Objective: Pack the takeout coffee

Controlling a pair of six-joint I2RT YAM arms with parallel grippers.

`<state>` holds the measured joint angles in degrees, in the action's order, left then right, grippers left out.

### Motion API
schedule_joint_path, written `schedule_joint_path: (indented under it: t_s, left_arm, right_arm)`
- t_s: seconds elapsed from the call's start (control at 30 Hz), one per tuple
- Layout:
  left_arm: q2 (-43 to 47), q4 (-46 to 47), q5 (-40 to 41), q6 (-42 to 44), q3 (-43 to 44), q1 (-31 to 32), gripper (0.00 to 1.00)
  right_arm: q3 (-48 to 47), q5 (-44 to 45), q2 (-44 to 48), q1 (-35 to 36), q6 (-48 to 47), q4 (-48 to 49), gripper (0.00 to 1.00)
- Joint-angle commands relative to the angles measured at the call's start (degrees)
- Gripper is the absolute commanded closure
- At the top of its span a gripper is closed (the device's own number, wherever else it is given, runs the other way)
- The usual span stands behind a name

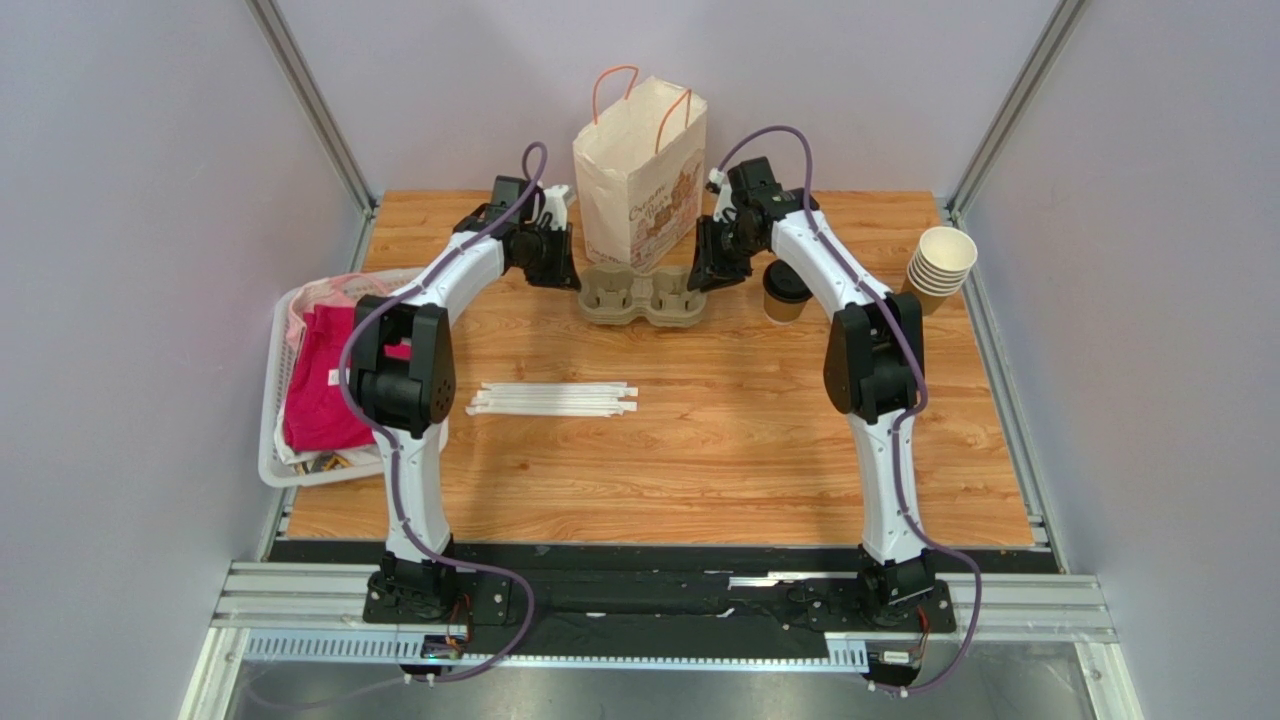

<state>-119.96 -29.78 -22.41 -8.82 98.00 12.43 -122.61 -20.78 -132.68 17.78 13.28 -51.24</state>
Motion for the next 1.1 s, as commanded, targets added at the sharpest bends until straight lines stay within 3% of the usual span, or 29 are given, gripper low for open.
schedule_joint_path:
  t_s: [0.0,0.23,0.4,0.63,1.07]
  left_arm:
    - [-0.01,0.43,-0.26,0.12,1.76,0.32,1.00]
    - [0.08,0.51,-0.35,-0.06,1.85,0.32,1.00]
    - [-0.18,0.43,-0.35,0.03,2.20,0.32,1.00]
    - [-0.19,0.51,0.00,0.03,2.20,0.32,1.00]
    - [-0.36,0.60,-0.61,-0.14,2.11,0.32,1.00]
  right_arm:
    - [1.14,3.37,2.43,-0.55,0.26,1.06,0.65]
    - [2.11,3.64,4.18,-0.90,0.87,1.23,0.64]
    - [2.28,4.69,5.24,-1.26,1.22,1.50,0.58]
    - [3.07,7.06,5.42,-1.35,1.40,1.76,0.60]
    - [3.43,0.40,2.87,-1.35,3.15,2.02,0.66]
